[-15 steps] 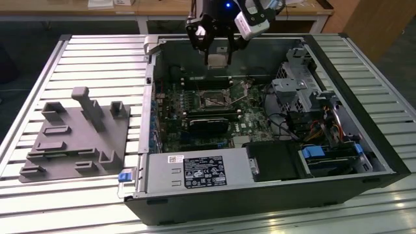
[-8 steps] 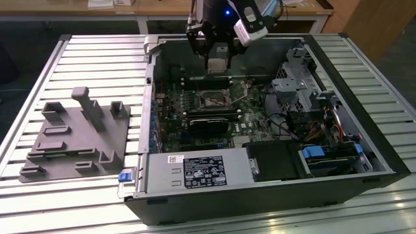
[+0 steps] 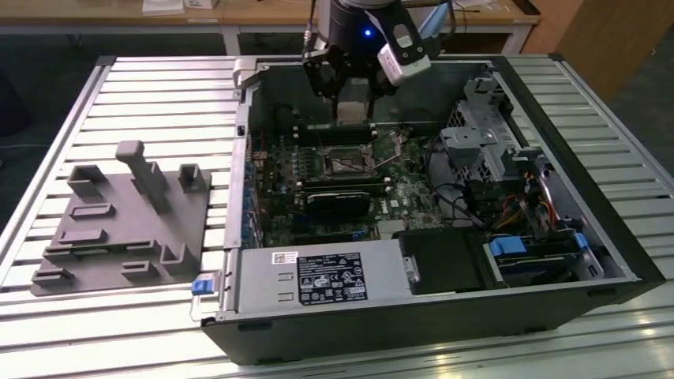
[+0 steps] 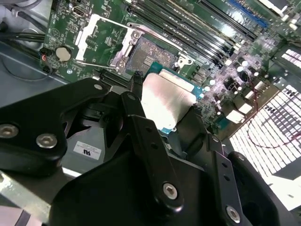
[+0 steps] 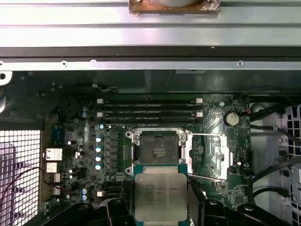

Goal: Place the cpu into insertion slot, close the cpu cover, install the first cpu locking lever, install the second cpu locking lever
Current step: 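Place the cpu into insertion slot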

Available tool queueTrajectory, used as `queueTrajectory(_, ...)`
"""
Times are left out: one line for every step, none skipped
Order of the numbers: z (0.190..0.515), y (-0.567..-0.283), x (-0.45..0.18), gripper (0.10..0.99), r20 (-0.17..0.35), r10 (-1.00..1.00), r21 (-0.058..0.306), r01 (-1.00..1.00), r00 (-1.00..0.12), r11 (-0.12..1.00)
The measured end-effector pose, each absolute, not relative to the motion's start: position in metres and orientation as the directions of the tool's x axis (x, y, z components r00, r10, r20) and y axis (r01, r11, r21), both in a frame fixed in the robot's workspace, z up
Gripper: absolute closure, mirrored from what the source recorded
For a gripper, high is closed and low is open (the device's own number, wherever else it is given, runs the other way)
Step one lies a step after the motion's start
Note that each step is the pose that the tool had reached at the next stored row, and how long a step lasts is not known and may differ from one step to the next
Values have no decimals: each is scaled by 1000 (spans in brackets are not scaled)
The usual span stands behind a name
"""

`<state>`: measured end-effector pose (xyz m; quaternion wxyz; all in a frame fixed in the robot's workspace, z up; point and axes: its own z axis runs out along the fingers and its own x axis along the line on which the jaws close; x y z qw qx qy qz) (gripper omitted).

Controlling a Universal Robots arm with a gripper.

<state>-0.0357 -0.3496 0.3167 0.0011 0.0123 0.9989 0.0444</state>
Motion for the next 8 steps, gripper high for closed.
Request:
queueTrajectory(315, -349, -36, 545, -1, 25, 89, 25, -1000, 996)
queueTrajectory(313, -348, -36, 545, -1, 25, 89, 25, -1000, 996)
queueTrajectory(312, -347, -36, 545, -1, 25, 89, 25, -1000, 996)
queueTrajectory(310, -347, -36, 545, -1, 25, 89, 25, -1000, 996)
queueTrajectory(309, -346, -35, 545, -1, 25, 89, 25, -1000, 996)
queueTrajectory(307, -345, -35, 545, -1, 25, 89, 25, -1000, 996)
queueTrajectory(306, -344, -35, 545, -1, 25, 88, 25, -1000, 996)
queueTrajectory(304, -343, -34, 545, -1, 25, 88, 24, -1000, 996)
